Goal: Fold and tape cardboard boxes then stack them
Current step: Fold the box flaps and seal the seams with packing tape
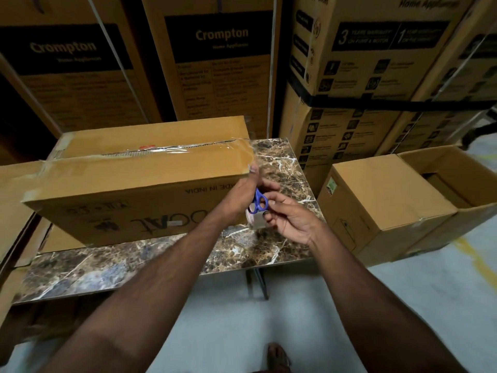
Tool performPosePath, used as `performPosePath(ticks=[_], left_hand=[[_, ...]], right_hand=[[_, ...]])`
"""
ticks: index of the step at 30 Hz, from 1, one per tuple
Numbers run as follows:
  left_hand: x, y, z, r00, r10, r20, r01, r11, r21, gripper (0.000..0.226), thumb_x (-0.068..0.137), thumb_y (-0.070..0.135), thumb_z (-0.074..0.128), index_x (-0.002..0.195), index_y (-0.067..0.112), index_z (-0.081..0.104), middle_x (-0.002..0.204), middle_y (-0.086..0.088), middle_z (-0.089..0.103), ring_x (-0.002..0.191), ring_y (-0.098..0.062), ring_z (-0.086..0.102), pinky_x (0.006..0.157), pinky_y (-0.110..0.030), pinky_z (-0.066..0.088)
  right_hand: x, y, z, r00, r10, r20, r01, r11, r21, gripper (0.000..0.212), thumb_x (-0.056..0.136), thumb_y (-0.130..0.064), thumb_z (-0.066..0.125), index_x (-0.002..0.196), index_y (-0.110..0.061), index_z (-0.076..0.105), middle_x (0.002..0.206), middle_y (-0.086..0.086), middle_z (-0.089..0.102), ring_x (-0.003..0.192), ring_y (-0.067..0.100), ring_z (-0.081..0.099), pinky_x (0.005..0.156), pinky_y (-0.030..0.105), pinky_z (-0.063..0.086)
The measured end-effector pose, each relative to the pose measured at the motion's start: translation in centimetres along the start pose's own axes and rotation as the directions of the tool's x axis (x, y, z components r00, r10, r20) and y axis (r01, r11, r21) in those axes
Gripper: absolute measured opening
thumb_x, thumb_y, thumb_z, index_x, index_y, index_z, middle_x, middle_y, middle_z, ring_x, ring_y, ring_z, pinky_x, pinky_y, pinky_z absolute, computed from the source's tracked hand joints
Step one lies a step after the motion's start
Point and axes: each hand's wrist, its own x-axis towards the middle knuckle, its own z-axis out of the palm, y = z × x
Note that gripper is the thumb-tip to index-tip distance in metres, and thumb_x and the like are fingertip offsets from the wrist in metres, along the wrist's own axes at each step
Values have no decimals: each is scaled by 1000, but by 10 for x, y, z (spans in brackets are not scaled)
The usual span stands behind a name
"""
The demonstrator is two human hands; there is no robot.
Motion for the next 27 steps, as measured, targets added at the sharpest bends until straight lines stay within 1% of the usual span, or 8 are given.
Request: performPosePath(ticks=[4,10,13,16,18,22,24,27], left_hand=[[-7,-12,5,999,-38,-33,37,999,-32,82,104,56,6,117,5,69,100,-11,76,80,-14,74,70,-22,57],[-6,-19,23,994,-14,-105,15,1000,3,81,102,60,9,108,11,73,95,-9,76,91,-21,74,88,-37,58],[-13,-33,31,967,-11,-255,32,996,78,71,100,66,23,96,15,72,88,-5,74,84,-21,72,81,-39,58],[-10,-49,36,793,-67,-605,111,993,35,47,97,59,50,85,14,60,81,-1,65,70,-17,62,64,-34,52],[-2,-53,33,707,-160,-689,187,982,-35,36,95,48,59,93,12,58,93,-4,65,79,-21,64,59,-33,54],[-1,-61,42,732,-337,-592,307,939,-155,41,97,47,58,117,12,52,107,-1,57,91,-18,58,60,-27,47],[3,-64,46,715,-352,-604,329,932,-153,40,96,50,59,115,15,53,104,2,57,92,-18,58,69,-29,49],[13,-62,46,657,-334,-676,330,934,-140,36,94,46,64,109,14,56,102,0,61,91,-21,61,77,-35,54]], right_hand=[[-4,2,9,996,80,39,-75,991,-107,36,88,-2,62,123,-8,55,97,18,68,75,24,68,55,24,56],[-11,-2,8,994,106,21,-100,975,-197,53,82,0,69,131,-3,51,92,15,71,69,21,72,54,24,60],[-15,-11,2,983,178,44,-145,900,-412,45,85,-4,70,126,0,55,94,16,69,61,15,67,50,19,56],[-17,-53,-12,976,213,53,-103,657,-747,26,94,-2,64,120,-3,59,95,12,68,65,13,64,55,19,54],[-6,-86,-21,984,177,0,-78,436,-897,27,98,2,55,124,-4,55,99,14,68,72,17,69,60,23,57],[19,-93,-37,977,211,-32,-53,93,-994,31,100,4,50,126,-12,53,104,18,67,84,28,71,74,39,63],[27,-91,-44,974,222,-48,-39,-43,-998,29,98,1,54,123,-12,57,103,10,63,83,24,69,69,32,61],[39,-99,-51,966,241,-88,-56,-136,-989,28,98,0,57,123,-11,58,101,0,55,77,15,64,60,20,52]])
